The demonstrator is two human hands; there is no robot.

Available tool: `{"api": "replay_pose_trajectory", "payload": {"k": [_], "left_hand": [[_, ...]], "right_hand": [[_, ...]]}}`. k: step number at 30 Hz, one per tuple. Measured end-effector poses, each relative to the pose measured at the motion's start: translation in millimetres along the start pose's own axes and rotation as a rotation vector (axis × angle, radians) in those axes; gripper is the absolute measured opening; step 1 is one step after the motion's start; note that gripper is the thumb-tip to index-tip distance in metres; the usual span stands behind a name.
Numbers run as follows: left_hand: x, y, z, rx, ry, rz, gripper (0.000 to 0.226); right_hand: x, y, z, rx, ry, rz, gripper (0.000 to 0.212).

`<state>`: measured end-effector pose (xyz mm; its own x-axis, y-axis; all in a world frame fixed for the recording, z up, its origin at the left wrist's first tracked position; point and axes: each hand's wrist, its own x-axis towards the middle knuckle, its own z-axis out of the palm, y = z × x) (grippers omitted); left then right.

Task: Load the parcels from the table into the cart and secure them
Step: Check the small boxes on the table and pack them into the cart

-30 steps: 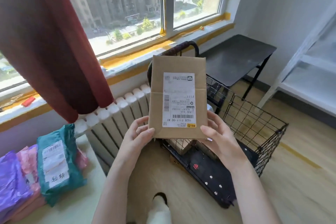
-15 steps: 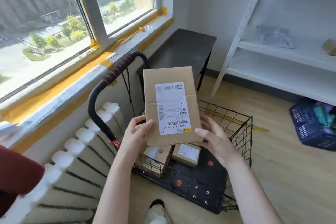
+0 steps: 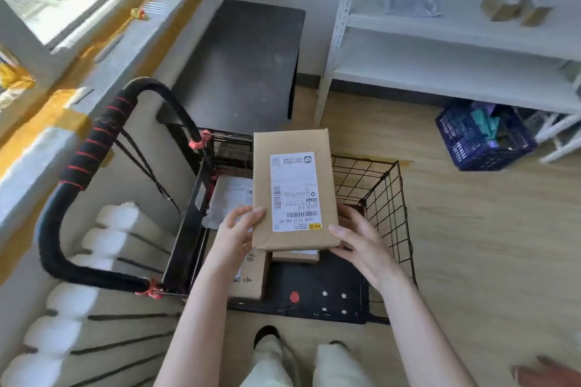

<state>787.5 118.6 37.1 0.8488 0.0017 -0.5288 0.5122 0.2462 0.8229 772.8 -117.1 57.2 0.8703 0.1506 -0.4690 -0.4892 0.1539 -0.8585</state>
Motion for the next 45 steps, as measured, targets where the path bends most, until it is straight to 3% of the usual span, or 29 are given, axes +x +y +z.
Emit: {"api": "replay_pose_trajectory", "payload": {"k": [8, 11, 17, 21, 25, 28, 33, 38, 45], "left_hand": [[64.5, -69.2, 64.1, -0.014, -0.067, -0.230, 0.020], [86.2, -91.6, 92.1, 0.009, -0.029, -0.271, 0.021], [142.8, -142.3, 123.4, 0.113, -0.046, -0.356, 0.027], [192.7, -184.4, 131.0, 0.268, -0.018, -0.395, 0.035], [242.4, -234.3, 136.8, 0.478, 0.006, -0.380, 0.061], [266.1, -254.6, 146.9, 0.599, 0.016, -0.337, 0.045], [298.6, -285.3, 156.3, 0.788, -0.041, -0.286, 0.039], [320.5, -310.7, 153.1, 0.826, -0.008, -0.271, 0.029], [336.4, -330.0, 151.9, 0.942, -0.040, -0.247, 0.045]], "right_hand": [[40.2, 53.9, -72.5, 0.011, 0.211, 0.165, 0.037], [64.5, 77.5, -99.7, 0.032, 0.268, 0.209, 0.036], [112.2, 125.1, -138.8, -0.110, 0.336, 0.249, 0.064], [146.3, 158.7, -159.4, -0.166, 0.463, 0.205, 0.048], [181.6, 198.6, -180.1, -0.312, 0.535, 0.242, 0.041], [206.6, 228.3, -189.1, -0.371, 0.619, 0.271, 0.043], [243.1, 261.1, -201.9, -0.388, 0.720, 0.329, 0.047], [271.4, 281.3, -212.9, -0.342, 0.757, 0.335, 0.047], [305.6, 316.3, -221.0, -0.321, 0.776, 0.439, 0.049]]}}
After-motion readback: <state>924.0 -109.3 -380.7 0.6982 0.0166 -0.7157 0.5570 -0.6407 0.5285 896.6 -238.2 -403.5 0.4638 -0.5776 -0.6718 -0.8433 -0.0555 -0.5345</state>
